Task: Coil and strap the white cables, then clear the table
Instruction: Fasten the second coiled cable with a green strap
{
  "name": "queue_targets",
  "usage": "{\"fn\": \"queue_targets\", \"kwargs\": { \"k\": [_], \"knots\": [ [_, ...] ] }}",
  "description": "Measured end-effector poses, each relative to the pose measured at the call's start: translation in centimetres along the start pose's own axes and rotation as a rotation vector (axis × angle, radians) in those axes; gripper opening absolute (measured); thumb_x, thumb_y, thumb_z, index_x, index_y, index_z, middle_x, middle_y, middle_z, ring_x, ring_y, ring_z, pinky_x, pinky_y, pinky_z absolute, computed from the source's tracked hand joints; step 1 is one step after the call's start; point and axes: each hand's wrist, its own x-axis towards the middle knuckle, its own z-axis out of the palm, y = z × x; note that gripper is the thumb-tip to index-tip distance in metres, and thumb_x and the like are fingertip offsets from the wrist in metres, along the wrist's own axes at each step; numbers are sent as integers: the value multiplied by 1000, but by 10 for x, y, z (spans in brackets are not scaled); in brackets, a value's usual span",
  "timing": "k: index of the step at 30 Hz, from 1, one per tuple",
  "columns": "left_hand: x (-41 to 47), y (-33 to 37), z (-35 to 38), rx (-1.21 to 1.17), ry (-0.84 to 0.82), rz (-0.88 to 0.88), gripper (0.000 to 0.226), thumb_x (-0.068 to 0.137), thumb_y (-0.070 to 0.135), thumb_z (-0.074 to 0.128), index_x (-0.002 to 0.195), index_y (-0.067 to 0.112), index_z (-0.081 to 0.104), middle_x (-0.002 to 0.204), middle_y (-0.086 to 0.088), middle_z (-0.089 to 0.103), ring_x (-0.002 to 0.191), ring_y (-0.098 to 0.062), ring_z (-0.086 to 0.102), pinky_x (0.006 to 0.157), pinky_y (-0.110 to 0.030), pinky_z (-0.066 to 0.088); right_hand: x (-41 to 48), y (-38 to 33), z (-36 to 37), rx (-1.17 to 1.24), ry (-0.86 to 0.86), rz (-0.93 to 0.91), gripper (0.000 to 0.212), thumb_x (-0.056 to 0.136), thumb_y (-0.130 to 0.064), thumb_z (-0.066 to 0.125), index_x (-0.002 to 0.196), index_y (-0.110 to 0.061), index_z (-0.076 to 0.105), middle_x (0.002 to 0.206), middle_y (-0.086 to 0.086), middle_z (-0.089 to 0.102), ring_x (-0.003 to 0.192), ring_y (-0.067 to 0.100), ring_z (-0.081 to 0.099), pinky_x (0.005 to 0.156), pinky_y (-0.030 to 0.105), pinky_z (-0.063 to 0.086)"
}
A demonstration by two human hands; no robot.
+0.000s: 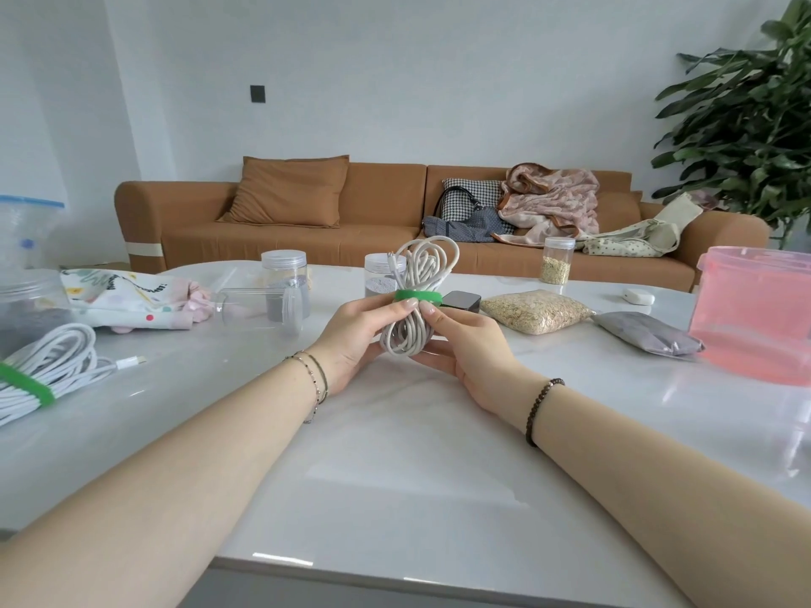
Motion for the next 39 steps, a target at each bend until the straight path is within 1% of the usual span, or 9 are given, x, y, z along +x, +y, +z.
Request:
{"fn": "queue_targets", "kwargs": {
  "k": [4,7,13,20,24,27,30,34,39],
  "knots": [
    [-1,0,2,-19,27,-5,38,88,39,70,119,16,73,123,-12,70,124,-31,60,106,-47,47,-2,-2,2,-3,-12,1,28,95,-28,64,110,-6,73,100,12,76,87,26,74,81,36,61],
    [-2,2,5,-58,50,0,48,82,44,70,118,13,73,117,-11,73,113,-26,67,96,-40,55,-1,-2,3,-7,4,12,37,94,-35,66,109,-2,71,102,16,75,92,31,74,83,41,61],
    [-3,2,6,-65,47,2,44,86,41,67,118,11,72,112,-11,74,100,-20,70,77,-32,58,-2,-4,4,0,8,25,42,91,-39,69,110,-2,70,104,17,74,89,29,74,80,42,62],
    [-2,3,4,-7,23,-36,55,78,52,68,117,13,72,115,-12,73,116,-29,65,94,-44,55,-3,-4,5,-6,7,24,41,89,-39,71,111,-4,70,103,15,75,88,28,74,74,41,62],
    [-2,3,4,10,10,-39,43,89,47,64,119,17,72,117,-8,73,117,-24,64,98,-46,52,-1,-1,4,-22,9,7,37,92,-39,68,112,-9,72,104,15,74,89,29,73,75,47,62],
    [-2,5,5,2,23,-34,36,95,41,60,119,17,72,117,-5,73,110,-17,65,95,-42,53,-1,-1,4,-11,1,5,33,95,-36,65,114,-11,72,106,16,74,84,27,72,74,46,62],
    [-1,4,4,-1,25,-33,37,96,40,60,122,16,70,119,-7,72,113,-21,65,93,-40,54,-1,0,4,-50,-12,2,37,92,-40,67,113,-10,72,106,14,74,86,26,71,74,45,62],
    [2,0,7,-6,31,-38,40,97,39,58,124,11,67,117,-12,72,105,-21,68,77,-32,56,0,0,4,-94,-6,2,42,90,-45,68,111,-9,72,98,11,74,84,26,71,73,46,61],
    [4,0,8,-7,55,-24,37,99,35,57,123,9,67,108,-7,73,97,-17,68,77,-30,55,0,-1,4,-88,24,0,42,89,-45,70,114,-11,71,99,9,72,80,23,70,64,39,59]
  ]
}}
